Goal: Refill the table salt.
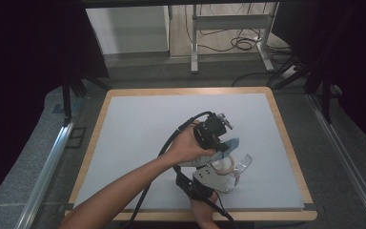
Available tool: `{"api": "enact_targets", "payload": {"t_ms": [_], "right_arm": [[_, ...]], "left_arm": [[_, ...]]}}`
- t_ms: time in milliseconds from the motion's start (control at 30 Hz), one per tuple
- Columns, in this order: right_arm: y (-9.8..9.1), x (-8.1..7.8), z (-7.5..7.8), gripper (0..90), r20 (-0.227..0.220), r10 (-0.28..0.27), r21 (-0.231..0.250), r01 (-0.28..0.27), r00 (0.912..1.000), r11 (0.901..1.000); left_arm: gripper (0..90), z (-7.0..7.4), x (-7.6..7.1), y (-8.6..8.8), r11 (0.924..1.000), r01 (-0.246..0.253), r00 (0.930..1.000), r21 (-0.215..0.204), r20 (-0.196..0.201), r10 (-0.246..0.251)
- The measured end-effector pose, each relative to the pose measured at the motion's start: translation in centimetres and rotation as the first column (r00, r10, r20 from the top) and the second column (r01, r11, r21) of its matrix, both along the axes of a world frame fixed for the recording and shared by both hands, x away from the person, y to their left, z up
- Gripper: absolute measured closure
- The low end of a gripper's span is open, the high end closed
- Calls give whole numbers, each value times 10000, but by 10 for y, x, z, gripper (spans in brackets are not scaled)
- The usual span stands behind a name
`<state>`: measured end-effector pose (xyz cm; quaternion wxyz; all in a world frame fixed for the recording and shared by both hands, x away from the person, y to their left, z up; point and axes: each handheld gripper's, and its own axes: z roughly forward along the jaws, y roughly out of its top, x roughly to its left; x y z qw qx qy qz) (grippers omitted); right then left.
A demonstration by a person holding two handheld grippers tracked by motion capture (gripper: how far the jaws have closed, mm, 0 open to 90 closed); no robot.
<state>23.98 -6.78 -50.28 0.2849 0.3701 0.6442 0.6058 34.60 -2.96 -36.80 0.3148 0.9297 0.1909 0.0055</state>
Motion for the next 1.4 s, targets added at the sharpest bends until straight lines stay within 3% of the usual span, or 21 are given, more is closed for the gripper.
{"api": "enact_targets", "payload": {"t_ms": [1400], "right_arm": [[1,3,0,491,-63,-30,13,30,10000,10000]], "left_arm": [[900,-3,5,0,10000,-35,9999,23,-162,36]]}}
